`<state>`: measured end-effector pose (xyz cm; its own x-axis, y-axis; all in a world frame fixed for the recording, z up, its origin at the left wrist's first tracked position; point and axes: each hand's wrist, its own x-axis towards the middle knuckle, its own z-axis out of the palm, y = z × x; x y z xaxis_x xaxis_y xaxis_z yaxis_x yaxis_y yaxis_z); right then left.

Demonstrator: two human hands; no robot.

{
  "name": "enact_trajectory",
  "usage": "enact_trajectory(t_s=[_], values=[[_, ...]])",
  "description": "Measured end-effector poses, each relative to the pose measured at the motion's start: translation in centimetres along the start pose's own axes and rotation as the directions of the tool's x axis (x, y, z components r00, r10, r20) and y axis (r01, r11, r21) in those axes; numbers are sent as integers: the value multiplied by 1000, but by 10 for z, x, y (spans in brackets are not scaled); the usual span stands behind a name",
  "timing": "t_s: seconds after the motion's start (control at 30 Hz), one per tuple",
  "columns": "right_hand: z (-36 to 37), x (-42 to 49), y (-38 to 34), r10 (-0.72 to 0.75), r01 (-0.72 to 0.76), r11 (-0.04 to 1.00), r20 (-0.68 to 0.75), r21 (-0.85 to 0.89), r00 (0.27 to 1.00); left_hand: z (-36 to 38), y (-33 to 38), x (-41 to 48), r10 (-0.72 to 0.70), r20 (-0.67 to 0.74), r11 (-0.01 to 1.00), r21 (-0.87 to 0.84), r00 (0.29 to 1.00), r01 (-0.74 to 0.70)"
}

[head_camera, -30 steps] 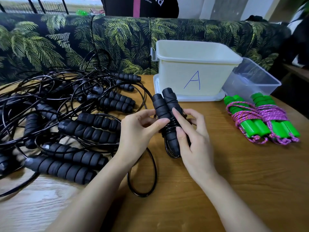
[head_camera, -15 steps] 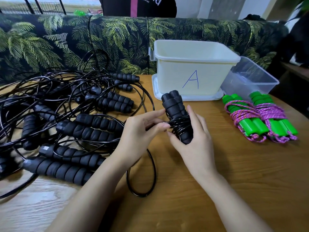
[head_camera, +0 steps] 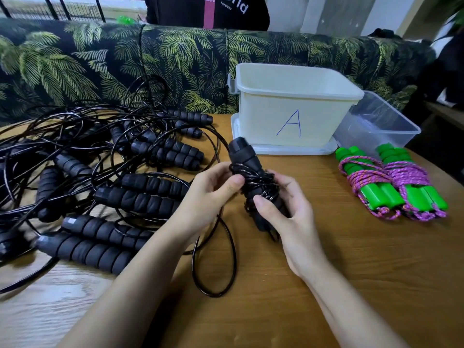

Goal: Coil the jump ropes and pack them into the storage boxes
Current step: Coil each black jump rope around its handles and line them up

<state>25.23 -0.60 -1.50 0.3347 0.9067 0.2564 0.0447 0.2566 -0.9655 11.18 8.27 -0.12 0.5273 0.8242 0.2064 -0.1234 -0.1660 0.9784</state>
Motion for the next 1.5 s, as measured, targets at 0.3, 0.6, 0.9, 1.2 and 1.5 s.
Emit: enact_trajectory(t_s=[0.3,0.6,0.9,1.2,1.5], values=[[4,-3,3,-105,86,937,-38,-339,994,4,-5,1,32,-141,999,45,989,-25],[-2,2,-4,21,-21,999,-1,-43,1000,-9,5,2,14,-69,1000,12,998,-13],[1,2,0,-95,83,958,-33,-274,995,-2,9,0,27,-183,1000,15,983,-24],[8,-5,8,-240,179,605,36,-776,970,8,5,-4,130,-251,982,165,959,-90],[3,-1,8,-213,8,686,-190,-727,958,16,4,-5,223,-20,948,239,975,-212]])
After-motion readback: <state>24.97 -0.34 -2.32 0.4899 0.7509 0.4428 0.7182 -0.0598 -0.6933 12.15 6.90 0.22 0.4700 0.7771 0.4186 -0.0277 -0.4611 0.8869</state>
